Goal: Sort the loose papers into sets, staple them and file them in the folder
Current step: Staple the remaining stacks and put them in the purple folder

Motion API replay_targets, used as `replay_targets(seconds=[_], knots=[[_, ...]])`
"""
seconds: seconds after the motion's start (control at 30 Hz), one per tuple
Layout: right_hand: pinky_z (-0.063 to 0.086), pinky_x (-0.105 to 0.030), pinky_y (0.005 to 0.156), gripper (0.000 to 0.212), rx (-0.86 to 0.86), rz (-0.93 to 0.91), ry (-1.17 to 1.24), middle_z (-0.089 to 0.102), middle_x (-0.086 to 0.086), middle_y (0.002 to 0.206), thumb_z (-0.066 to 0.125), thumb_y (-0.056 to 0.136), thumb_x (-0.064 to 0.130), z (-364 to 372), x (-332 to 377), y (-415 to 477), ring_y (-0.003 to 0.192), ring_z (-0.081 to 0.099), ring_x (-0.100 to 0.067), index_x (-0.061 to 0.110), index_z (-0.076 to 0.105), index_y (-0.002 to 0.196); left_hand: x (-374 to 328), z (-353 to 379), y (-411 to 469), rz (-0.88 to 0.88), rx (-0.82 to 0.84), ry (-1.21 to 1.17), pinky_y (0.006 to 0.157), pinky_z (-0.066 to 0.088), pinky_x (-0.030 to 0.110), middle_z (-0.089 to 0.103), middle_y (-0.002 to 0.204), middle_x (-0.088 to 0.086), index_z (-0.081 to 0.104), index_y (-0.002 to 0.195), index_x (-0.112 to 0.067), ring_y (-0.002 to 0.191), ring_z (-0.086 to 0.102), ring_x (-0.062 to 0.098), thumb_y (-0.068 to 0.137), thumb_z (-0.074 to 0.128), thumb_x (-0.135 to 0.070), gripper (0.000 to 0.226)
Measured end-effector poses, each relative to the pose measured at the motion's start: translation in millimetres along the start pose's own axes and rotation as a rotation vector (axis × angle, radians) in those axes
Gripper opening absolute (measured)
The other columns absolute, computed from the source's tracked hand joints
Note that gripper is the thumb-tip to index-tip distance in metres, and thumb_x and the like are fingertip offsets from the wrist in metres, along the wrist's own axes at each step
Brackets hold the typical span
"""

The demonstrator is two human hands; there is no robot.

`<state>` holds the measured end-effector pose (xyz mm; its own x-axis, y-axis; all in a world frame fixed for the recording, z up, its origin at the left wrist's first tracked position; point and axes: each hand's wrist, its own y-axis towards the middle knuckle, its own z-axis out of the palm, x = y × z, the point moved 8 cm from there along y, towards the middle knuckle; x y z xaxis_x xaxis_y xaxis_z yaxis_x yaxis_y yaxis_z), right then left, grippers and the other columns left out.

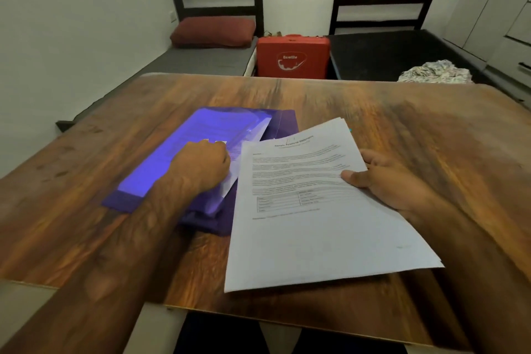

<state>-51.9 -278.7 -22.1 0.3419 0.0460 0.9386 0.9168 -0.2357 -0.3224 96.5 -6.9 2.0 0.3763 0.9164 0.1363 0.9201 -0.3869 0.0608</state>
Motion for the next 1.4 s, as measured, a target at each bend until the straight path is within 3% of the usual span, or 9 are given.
replay_targets(seconds=[0.27,0.5,0.63,0.77,0.87,1.03,1.13,1.27,1.4], knots=[[0.053,-0.021,0.045,0.021,-0.119,-0.034,-0.052,0.072,0.000,0.097,0.057,0.102,-0.002,22.6,42.1,28.8,0.077,0.070,-0.018,0.014,0.064,0.115,4.5,-0.8,-6.2,-0.001,0.054,-0.074,0.078,0.037,0.038,0.064,0.120,0.016,0.050,0.098,-0.013,0.104,0.058,0.037,0.108,0.033,-0.021,0.022],[0.060,-0.029,0.053,0.029,-0.321,-0.063,0.094,0.071,-0.003,0.106,0.048,0.099,-0.010,29.6,31.7,53.8,0.080,0.071,-0.022,0.009,0.063,0.113,10.8,-8.7,-8.5,-0.018,0.090,-0.142,0.074,0.042,0.037,0.066,0.105,0.012,0.049,0.091,-0.012,0.085,0.052,0.030,0.109,0.035,-0.027,0.027],[0.060,-0.031,0.063,0.028,-0.334,-0.081,0.087,0.074,-0.004,0.114,0.055,0.099,-0.005,28.2,20.8,59.4,0.088,0.074,-0.024,0.014,0.063,0.117,12.7,-6.8,-15.1,-0.023,0.308,-0.197,0.069,0.059,0.043,0.055,0.086,0.003,0.051,0.095,-0.008,0.074,0.068,0.033,0.099,0.047,-0.014,0.008],[0.058,-0.028,0.061,0.029,-0.336,-0.116,0.099,0.073,-0.003,0.115,0.057,0.100,-0.004,27.0,18.8,57.0,0.090,0.074,-0.022,0.017,0.062,0.118,13.4,-7.8,-22.3,-0.009,0.423,-0.341,0.053,0.061,0.035,0.048,0.097,0.006,0.051,0.100,-0.007,0.083,0.063,0.029,0.092,0.053,-0.007,0.008],[0.061,-0.033,0.070,0.030,-0.373,-0.144,0.111,0.073,-0.002,0.117,0.056,0.100,-0.004,32.7,18.7,59.4,0.094,0.073,-0.023,0.020,0.062,0.118,14.7,-11.3,-21.7,0.002,0.417,-0.355,0.052,0.061,0.034,0.056,0.113,0.011,0.053,0.117,-0.006,0.081,0.068,0.030,0.091,0.053,-0.008,0.026],[0.064,-0.046,0.084,0.035,-0.378,-0.115,0.220,0.074,0.001,0.118,0.055,0.098,-0.002,62.3,16.7,64.6,0.098,0.074,-0.025,0.019,0.062,0.125,4.9,-19.9,-21.0,0.036,0.271,-0.205,0.065,0.056,0.036,0.062,0.095,0.011,0.043,0.080,-0.018,0.073,0.067,0.027,0.093,0.049,-0.017,0.014],[0.063,-0.047,0.088,0.033,-0.364,-0.147,0.306,0.076,0.003,0.108,0.060,0.084,0.004,91.6,23.2,62.5,0.096,0.074,-0.023,0.022,0.064,0.111,-4.7,-21.9,-21.5,0.044,0.179,-0.127,0.084,0.051,0.040,0.062,0.104,0.011,0.043,0.086,-0.017,0.089,0.049,0.027,0.096,0.048,-0.021,0.012],[0.064,-0.051,0.082,0.025,-0.220,-0.092,0.354,0.078,-0.010,0.100,0.059,0.082,-0.002,138.6,26.8,70.2,0.090,0.076,-0.032,0.009,0.070,0.101,-18.9,-31.6,-29.1,0.017,0.103,-0.117,0.080,0.046,0.038,0.056,0.105,0.011,0.041,0.090,-0.016,0.091,0.045,0.028,0.099,0.045,-0.019,0.010],[0.051,-0.031,0.056,0.029,-0.116,0.043,0.388,0.065,-0.010,0.076,0.043,0.092,-0.014,178.7,27.7,75.2,0.063,0.062,-0.024,0.006,0.061,0.084,-26.4,-36.7,-37.5,-0.021,0.028,-0.133,0.075,0.037,0.037,0.061,0.119,0.011,0.047,0.098,-0.016,0.109,0.058,0.034,0.102,0.043,-0.027,0.012]])
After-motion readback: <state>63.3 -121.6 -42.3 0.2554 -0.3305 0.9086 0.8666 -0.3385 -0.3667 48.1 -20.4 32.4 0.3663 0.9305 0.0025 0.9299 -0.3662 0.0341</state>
